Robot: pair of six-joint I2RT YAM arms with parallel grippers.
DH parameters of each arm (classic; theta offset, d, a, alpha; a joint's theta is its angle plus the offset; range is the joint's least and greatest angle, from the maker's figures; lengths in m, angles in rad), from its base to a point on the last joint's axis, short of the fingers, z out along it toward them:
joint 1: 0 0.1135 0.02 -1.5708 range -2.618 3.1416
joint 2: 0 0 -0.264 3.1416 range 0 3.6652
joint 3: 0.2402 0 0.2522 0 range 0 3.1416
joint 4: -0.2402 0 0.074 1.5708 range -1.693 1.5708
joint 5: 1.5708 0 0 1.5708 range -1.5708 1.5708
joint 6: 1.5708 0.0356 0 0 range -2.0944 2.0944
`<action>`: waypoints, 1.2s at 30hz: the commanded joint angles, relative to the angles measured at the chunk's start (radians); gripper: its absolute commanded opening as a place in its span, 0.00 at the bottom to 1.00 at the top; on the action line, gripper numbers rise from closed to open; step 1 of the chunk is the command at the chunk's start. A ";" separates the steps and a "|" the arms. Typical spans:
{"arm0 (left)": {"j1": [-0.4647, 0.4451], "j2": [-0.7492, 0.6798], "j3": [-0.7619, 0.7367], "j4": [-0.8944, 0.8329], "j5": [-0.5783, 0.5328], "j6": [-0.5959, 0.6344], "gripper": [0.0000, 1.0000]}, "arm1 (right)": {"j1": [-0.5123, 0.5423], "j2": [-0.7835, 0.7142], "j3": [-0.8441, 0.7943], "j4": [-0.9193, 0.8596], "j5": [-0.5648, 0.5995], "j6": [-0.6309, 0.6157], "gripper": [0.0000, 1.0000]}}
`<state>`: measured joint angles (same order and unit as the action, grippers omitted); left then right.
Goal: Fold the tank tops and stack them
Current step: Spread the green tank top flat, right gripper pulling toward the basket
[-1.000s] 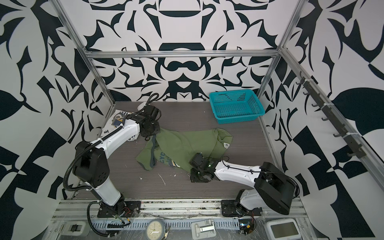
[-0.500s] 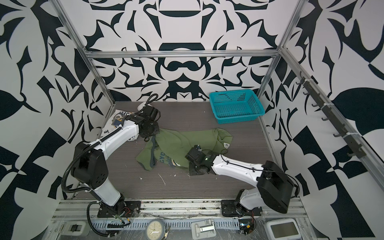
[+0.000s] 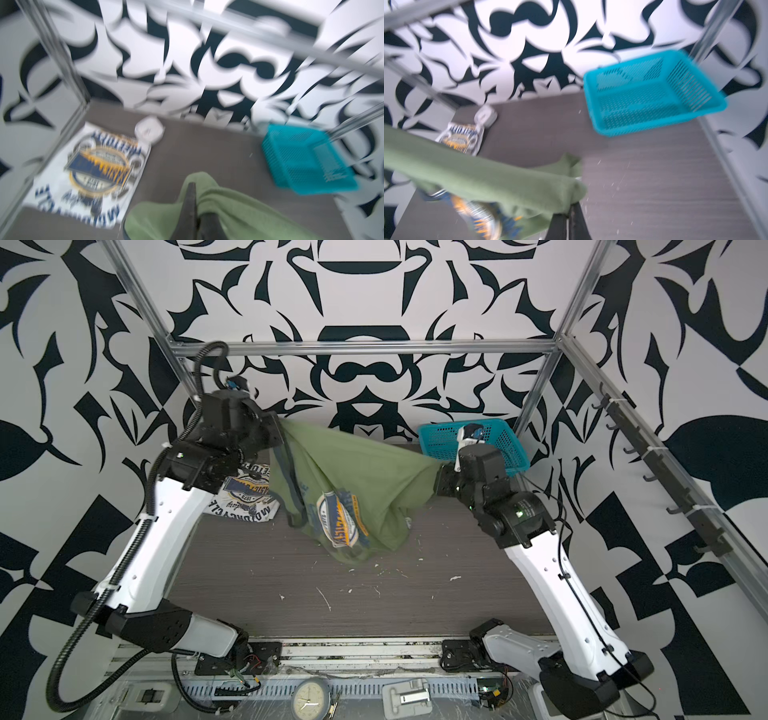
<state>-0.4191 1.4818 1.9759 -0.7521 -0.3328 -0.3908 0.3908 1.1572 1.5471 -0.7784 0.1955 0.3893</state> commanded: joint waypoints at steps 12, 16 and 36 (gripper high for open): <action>-0.145 0.018 -0.479 -0.073 0.435 -0.017 0.14 | -0.055 -0.120 -0.355 -0.049 -0.026 0.008 0.00; -0.149 0.188 -0.433 -0.208 0.290 -0.039 0.26 | -0.081 -0.119 -0.412 -0.055 -0.023 0.027 0.00; -0.074 -0.240 -1.129 -0.009 0.189 -0.562 0.71 | -0.111 -0.096 -0.464 -0.009 -0.025 0.020 0.00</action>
<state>-0.5213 1.2182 0.9123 -0.8116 -0.1955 -0.8474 0.2855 1.0618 1.0828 -0.8284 0.1665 0.3988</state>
